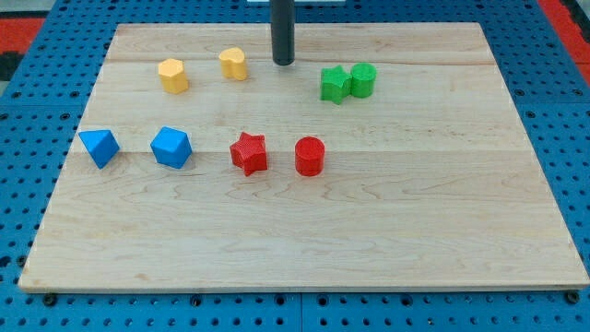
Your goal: Move the red star into the red circle
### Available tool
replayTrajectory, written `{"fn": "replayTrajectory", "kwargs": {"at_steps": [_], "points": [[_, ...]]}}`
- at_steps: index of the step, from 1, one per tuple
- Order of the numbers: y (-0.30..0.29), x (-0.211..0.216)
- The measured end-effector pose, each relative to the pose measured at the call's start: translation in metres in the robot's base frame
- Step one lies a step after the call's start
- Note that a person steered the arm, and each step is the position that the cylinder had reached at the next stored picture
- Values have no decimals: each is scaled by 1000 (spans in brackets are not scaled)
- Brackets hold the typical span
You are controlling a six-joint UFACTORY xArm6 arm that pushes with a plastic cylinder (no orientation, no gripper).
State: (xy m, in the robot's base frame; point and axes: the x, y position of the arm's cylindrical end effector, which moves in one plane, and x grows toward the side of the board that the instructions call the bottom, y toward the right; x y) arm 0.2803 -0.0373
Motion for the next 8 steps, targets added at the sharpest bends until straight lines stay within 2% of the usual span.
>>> {"fn": "replayTrajectory", "kwargs": {"at_steps": [1, 4, 5, 6, 7, 8], "points": [[-39, -19], [-96, -6], [-64, -28], [43, -42], [39, 27], [1, 69]]}}
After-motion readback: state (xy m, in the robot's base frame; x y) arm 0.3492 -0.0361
